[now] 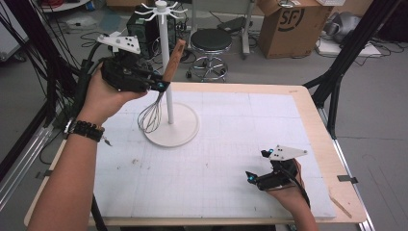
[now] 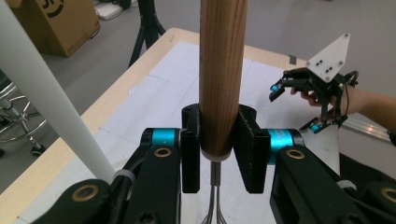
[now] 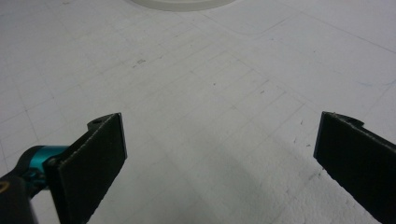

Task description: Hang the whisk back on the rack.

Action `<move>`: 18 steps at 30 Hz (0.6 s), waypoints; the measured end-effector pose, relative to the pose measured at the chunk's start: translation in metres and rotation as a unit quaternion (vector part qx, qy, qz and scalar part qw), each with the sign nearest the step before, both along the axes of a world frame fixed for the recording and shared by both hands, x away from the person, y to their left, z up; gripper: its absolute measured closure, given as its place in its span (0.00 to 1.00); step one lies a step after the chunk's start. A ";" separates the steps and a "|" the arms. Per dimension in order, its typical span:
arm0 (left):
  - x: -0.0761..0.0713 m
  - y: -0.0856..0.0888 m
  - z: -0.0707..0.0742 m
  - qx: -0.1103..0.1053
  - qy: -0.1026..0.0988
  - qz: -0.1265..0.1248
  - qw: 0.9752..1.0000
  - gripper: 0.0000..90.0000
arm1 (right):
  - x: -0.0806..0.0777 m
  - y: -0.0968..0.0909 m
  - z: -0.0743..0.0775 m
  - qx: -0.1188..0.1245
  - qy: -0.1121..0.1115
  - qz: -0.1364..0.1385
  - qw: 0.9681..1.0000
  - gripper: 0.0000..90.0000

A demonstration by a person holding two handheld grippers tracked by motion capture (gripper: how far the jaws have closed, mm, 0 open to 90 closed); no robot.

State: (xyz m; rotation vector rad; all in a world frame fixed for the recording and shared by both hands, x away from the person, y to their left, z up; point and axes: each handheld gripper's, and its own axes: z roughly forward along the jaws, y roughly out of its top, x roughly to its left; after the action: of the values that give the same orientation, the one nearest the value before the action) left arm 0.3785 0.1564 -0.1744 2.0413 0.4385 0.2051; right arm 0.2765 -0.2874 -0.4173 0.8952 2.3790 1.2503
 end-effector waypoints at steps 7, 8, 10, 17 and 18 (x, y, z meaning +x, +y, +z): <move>0.007 0.008 0.007 -0.008 -0.001 0.004 1.000 0.82 | -0.001 -0.002 0.000 0.002 0.000 -0.001 1.000 0.01; 0.008 0.009 0.009 -0.005 -0.004 0.006 1.000 0.82 | -0.001 -0.002 0.000 0.001 0.000 -0.002 1.000 0.01; 0.009 0.012 0.011 -0.010 -0.004 0.008 1.000 0.82 | -0.001 -0.002 0.000 0.001 0.002 -0.002 1.000 0.01; 0.012 0.021 0.011 -0.021 0.000 0.015 1.000 0.82 | 0.000 -0.002 -0.001 0.000 0.002 -0.002 1.000 0.01; 0.013 0.023 0.011 -0.023 0.000 0.015 1.000 0.82 | -0.001 -0.002 0.000 -0.002 0.003 -0.003 1.000 0.01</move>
State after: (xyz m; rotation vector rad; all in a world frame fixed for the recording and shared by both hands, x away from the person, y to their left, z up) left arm 0.3915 0.1791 -0.1637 1.9910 0.4707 0.2121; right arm 0.2758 -0.2892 -0.4178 0.9065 2.3812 1.2429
